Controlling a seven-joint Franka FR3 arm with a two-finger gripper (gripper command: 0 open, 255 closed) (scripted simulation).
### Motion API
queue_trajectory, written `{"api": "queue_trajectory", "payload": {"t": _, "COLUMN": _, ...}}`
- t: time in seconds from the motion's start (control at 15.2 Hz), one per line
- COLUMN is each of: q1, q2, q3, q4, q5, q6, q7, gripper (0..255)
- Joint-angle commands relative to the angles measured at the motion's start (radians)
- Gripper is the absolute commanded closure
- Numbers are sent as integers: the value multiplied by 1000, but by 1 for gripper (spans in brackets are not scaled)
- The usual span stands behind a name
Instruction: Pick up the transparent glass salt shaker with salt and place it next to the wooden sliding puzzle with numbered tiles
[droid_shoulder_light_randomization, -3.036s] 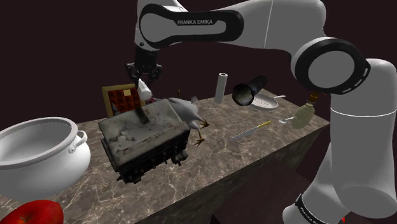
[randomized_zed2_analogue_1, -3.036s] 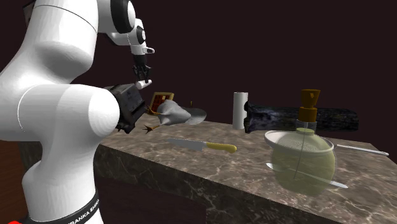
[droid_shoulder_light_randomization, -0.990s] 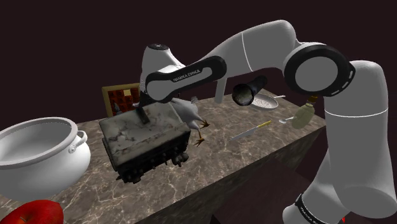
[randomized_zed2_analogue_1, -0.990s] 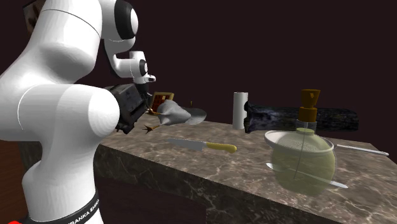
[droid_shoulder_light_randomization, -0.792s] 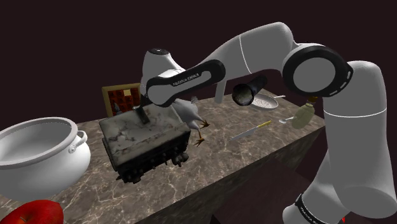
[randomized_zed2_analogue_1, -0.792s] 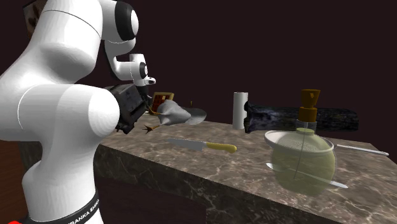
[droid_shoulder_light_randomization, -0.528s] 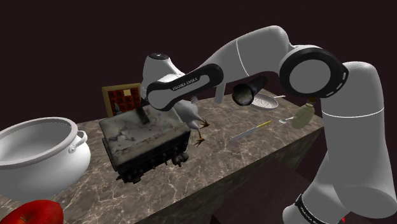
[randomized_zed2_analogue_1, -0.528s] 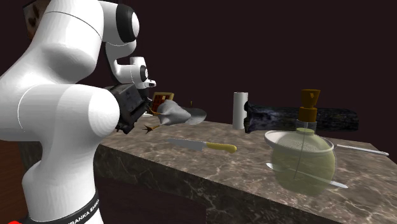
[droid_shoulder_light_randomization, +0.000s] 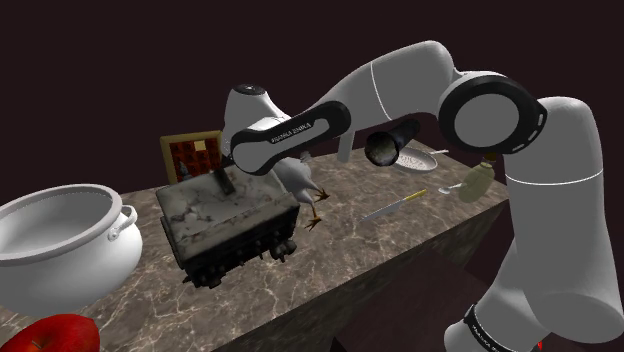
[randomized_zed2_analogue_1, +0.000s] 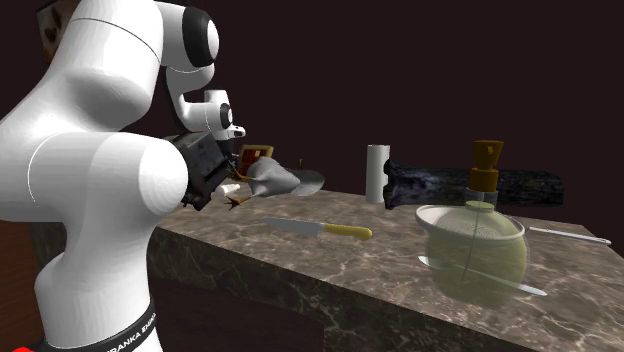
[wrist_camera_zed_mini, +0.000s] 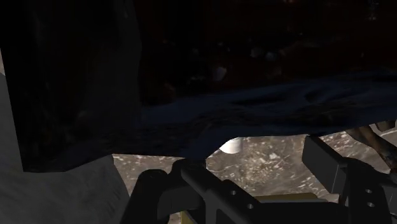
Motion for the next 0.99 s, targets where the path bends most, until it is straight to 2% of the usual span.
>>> {"api": "queue_trajectory", "payload": {"t": 0.0, "q1": 0, "q2": 0, "q3": 0, "q4": 0, "q5": 0, "q6": 0, "q7": 0, "gripper": 0}}
{"api": "queue_trajectory", "payload": {"t": 0.2, "q1": 0, "q2": 0, "q3": 0, "q4": 0, "q5": 0, "q6": 0, "q7": 0, "gripper": 0}}
{"api": "queue_trajectory", "payload": {"t": 0.46, "q1": -7, "q2": -94, "q3": 9, "q4": -20, "q5": 14, "q6": -74, "q7": -8, "gripper": 0}}
{"api": "queue_trajectory", "payload": {"t": 0.92, "q1": -7, "q2": -94, "q3": 9, "q4": -20, "q5": 14, "q6": -74, "q7": -8, "gripper": 0}}
